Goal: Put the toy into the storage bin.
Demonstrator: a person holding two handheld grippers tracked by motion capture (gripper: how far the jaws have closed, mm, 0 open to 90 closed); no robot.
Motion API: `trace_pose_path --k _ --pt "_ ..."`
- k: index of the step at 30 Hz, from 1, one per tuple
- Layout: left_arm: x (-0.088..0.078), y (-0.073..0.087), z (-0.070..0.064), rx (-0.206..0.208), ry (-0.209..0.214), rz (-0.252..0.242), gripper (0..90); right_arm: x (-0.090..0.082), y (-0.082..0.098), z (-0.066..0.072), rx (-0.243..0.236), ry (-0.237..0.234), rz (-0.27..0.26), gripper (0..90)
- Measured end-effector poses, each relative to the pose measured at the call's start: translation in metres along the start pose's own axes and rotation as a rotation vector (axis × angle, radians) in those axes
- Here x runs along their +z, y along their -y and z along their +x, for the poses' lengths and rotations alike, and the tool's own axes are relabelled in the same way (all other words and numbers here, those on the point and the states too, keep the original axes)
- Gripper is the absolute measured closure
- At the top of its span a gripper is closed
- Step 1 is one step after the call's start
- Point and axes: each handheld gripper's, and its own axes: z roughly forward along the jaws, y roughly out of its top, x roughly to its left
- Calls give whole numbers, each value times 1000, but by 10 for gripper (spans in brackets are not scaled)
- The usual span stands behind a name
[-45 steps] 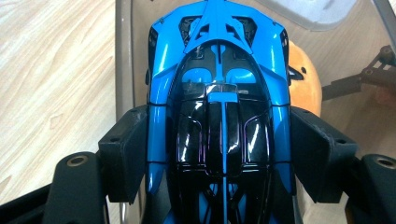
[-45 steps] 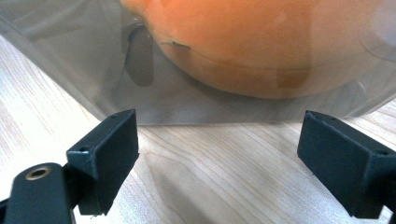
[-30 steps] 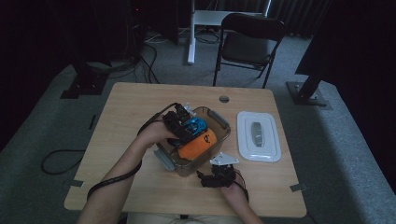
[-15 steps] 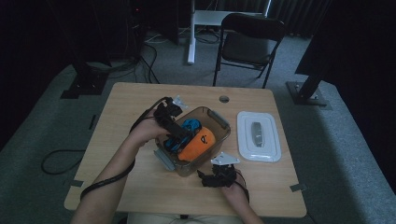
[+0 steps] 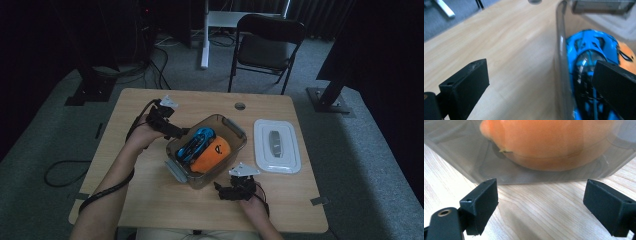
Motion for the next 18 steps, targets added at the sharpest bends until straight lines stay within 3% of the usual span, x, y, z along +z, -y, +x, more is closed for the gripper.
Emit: trace_pose_path --k 3,7,11,18 --pt "2 8 9 -20 3 -8 18 0 0 0 0 1 4 121" --pt "7 17 17 -11 4 -23 18 0 0 -1 3 5 3 121" --pt "13 28 27 -69 4 -48 18 0 1 -1 6 5 5 121" --pt "36 54 46 -137 -11 -23 18 0 -1 -3 11 11 1 121"
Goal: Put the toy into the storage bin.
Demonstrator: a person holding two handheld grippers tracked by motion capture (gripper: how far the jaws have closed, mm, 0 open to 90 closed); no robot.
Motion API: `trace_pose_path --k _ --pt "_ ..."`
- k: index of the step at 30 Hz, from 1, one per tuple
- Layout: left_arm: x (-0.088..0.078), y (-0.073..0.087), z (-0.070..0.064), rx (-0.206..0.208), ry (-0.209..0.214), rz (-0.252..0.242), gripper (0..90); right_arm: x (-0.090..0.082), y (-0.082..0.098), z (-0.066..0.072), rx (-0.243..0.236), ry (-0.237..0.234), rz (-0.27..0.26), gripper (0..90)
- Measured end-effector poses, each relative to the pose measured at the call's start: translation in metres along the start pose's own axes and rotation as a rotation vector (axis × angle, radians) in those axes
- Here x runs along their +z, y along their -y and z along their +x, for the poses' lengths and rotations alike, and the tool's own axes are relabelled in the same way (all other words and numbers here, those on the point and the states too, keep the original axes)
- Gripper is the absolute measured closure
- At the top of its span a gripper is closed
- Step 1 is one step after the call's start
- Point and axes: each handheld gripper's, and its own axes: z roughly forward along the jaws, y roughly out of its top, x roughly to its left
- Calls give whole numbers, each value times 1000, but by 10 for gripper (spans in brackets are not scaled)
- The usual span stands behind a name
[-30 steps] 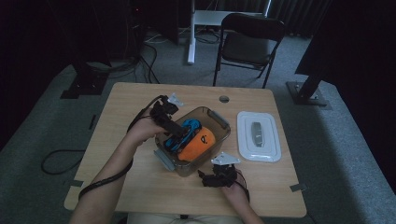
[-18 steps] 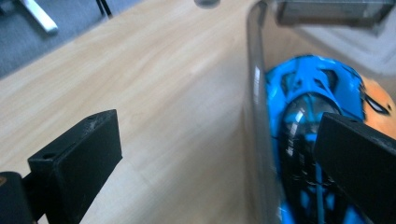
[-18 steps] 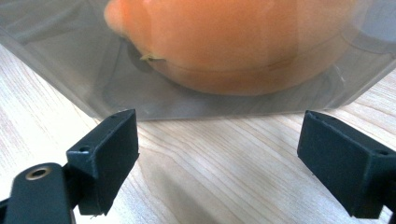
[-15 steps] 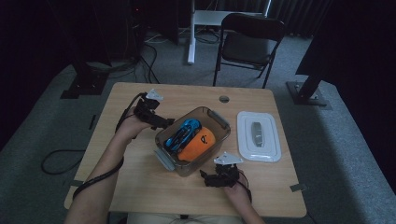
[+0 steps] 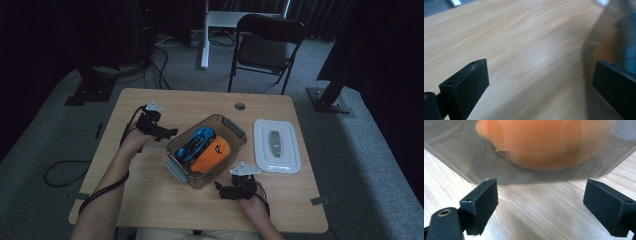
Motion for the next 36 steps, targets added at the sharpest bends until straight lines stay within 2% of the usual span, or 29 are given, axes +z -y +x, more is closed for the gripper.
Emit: trace_pose_path --k 4,7,10,11,14,15,21,27,30,36 --pt "13 10 6 -19 -4 20 18 -3 -2 -5 9 12 -13 121" --pt "20 15 6 -17 -4 13 18 -4 -4 -8 18 21 -20 121" --pt "26 19 4 3 -6 3 18 -5 -5 -12 27 28 -23 121" --pt "28 20 4 2 -7 10 18 -5 -5 -12 29 28 -24 121" --pt "35 23 0 37 -20 40 18 -3 -4 -14 30 28 -17 121" --pt "37 24 -2 50 -15 33 18 -3 -5 -15 27 31 -14 121" --pt "45 26 -10 69 33 55 18 -1 -7 -23 54 52 -8 122" --pt "45 29 -12 64 34 47 18 -1 -9 -31 89 118 -4 130" --pt "43 31 -16 75 44 49 18 -4 -11 -33 97 107 -21 130" --pt "37 35 -26 99 40 45 41 -7 -11 -32 65 144 -16 127"
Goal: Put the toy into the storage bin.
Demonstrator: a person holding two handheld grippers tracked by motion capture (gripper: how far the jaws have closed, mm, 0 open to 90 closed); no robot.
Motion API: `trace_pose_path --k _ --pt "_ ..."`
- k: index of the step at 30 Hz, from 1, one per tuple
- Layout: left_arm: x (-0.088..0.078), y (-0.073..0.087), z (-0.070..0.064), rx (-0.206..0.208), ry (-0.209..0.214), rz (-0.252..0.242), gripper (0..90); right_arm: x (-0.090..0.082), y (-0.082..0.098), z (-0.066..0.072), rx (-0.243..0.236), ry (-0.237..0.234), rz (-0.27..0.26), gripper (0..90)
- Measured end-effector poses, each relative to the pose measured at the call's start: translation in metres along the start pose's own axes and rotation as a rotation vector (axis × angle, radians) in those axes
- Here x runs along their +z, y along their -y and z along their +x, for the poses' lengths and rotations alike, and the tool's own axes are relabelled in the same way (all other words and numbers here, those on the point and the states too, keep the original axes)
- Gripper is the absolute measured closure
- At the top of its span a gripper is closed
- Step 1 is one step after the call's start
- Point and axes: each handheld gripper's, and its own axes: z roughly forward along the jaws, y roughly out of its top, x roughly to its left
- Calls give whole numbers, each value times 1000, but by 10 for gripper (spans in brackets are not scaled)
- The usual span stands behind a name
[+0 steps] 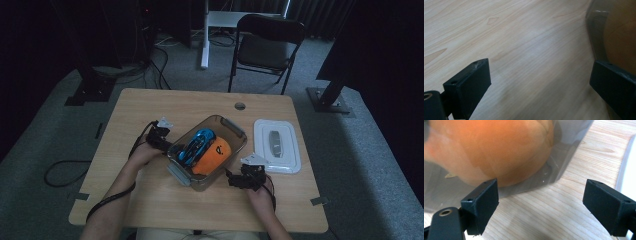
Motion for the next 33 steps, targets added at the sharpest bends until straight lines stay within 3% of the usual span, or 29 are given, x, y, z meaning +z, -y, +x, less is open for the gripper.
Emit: trace_pose_path --k 7,14,18,25,33 --pt "-15 5 -19 47 -4 7 40 -2 3 -8 16 -3 -9 132" --pt "-20 18 -33 27 31 -17 27 1 3 -8 -14 -20 12 134" --pt "-25 22 -39 30 -3 -23 27 2 3 -6 -25 -8 1 140" --pt "-31 24 -54 54 -51 -27 27 4 3 -13 -21 -38 10 140" --pt "-33 29 -68 46 -41 -31 27 3 4 -26 -23 -66 12 147"
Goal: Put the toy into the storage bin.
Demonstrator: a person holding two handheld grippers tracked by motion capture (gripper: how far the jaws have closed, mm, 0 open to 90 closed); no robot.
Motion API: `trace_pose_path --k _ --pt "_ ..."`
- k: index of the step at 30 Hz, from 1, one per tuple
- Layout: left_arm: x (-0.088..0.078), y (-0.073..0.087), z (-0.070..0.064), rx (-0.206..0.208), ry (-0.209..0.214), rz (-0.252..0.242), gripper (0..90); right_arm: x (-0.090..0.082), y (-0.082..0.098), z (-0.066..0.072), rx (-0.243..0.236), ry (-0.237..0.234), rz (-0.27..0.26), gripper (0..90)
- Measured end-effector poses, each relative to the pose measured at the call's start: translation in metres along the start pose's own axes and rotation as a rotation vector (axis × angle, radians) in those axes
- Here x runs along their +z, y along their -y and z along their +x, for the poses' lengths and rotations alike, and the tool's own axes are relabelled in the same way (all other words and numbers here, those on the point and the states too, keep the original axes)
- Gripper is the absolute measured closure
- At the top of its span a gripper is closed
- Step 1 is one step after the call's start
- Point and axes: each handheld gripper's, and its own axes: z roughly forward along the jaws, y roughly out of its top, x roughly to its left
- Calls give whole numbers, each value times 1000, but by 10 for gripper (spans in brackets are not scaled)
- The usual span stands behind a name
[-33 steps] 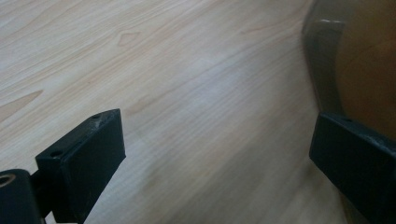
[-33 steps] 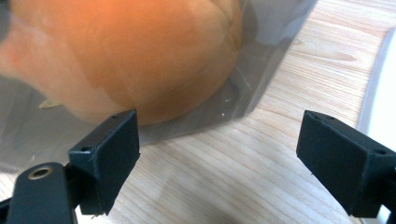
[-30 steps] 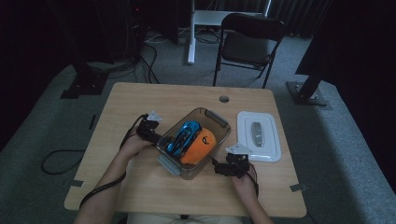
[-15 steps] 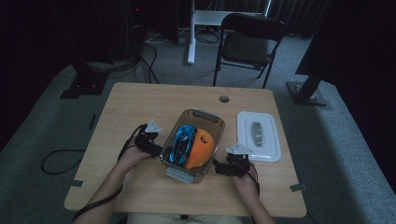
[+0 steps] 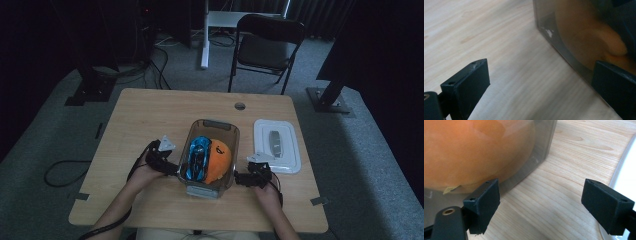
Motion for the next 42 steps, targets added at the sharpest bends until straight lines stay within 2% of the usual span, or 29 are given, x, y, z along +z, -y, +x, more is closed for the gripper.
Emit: trace_pose_path --k 5,8,14,16,20,22,24,26,27,28,31,34,39,42 --pt "-2 1 -5 11 -9 6 27 3 0 -2 -14 17 1 155" --pt "-5 2 -9 27 -6 11 27 7 0 -2 -38 45 1 171" --pt "-9 3 -20 42 15 16 27 14 -5 -8 -39 56 -18 194" --pt "-9 2 -25 45 42 8 23 15 -6 -11 -39 61 -11 194" --pt "-8 1 -32 55 54 4 21 13 -8 -18 -44 47 -7 192" --pt "-6 1 -36 45 71 -1 16 7 -9 -25 -27 34 -19 172" --pt "-5 1 -39 41 79 -5 16 1 -10 -28 -26 76 -30 171" --pt "-4 1 -40 40 82 -6 16 -1 -10 -30 -20 87 -39 164" --pt "-2 0 -43 39 87 -4 16 -4 -10 -33 -10 101 -47 144" --pt "-1 0 -44 39 91 -4 16 -11 -11 -39 36 148 -41 135" --pt "3 -1 -50 48 105 4 16 -19 -12 -54 123 135 -38 118" --pt "6 0 -54 60 115 9 16 -21 -12 -63 118 163 -21 118" --pt "9 3 -55 42 126 6 16 -20 -11 -77 150 252 -4 119" --pt "8 4 -56 50 126 7 16 -18 -10 -89 172 297 2 144"
